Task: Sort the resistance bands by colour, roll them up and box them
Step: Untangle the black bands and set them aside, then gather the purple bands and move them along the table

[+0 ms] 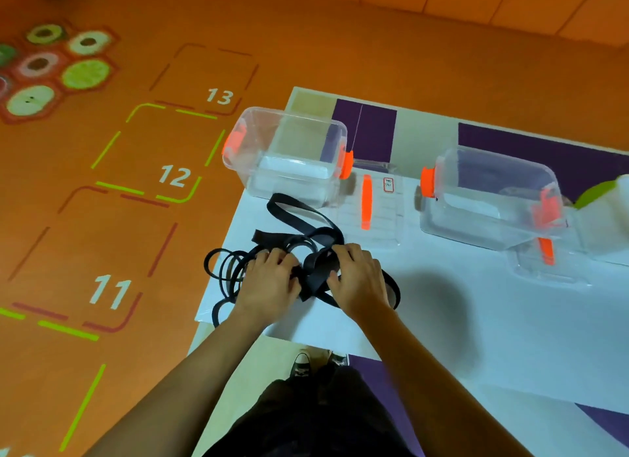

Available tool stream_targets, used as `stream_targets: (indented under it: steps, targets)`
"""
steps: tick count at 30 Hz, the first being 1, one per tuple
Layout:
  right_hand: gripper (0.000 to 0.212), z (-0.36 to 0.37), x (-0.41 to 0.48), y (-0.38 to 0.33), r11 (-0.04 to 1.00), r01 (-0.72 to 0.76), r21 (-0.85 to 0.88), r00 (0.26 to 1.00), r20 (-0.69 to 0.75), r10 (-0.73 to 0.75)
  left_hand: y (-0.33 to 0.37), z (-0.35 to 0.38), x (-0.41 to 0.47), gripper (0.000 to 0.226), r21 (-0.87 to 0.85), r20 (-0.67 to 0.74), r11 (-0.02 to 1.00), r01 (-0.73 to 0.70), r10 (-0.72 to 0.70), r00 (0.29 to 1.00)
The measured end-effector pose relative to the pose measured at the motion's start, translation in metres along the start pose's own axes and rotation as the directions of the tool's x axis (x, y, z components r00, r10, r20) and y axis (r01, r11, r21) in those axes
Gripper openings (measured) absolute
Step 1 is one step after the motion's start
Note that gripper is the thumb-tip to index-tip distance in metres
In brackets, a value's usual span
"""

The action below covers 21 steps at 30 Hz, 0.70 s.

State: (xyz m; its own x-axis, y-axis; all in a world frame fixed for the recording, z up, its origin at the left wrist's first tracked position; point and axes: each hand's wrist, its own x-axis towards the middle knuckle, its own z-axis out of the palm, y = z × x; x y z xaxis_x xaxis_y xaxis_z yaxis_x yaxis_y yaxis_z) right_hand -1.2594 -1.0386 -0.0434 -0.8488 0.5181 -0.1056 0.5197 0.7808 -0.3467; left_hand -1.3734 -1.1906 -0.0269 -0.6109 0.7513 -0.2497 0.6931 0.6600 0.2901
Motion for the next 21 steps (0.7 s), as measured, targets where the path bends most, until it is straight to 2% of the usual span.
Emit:
stream_targets:
  steps: [7,13,21]
  targets:
    - [0.042,-0.02,-0.041,0.036,0.992,-0.093,0.083,0.969,-0.223,0.109,0.069,-0.012,0.005,0.025,0.12,-0.178,0.949,-0.291,0.309,0.934]
    - [0.043,-0.045,-0.092,0.09,0.959,-0.225,0.173,0.893,-0.358,0.274,0.144,-0.01,0.006,0.027,0.17,-0.147,0.882,-0.441,0.465,0.873]
    - [0.046,-0.093,-0.182,0.192,0.892,-0.414,0.183,0.789,-0.417,0.452,0.289,0.025,-0.015,0.027,0.176,-0.118,0.777,-0.604,0.626,0.771]
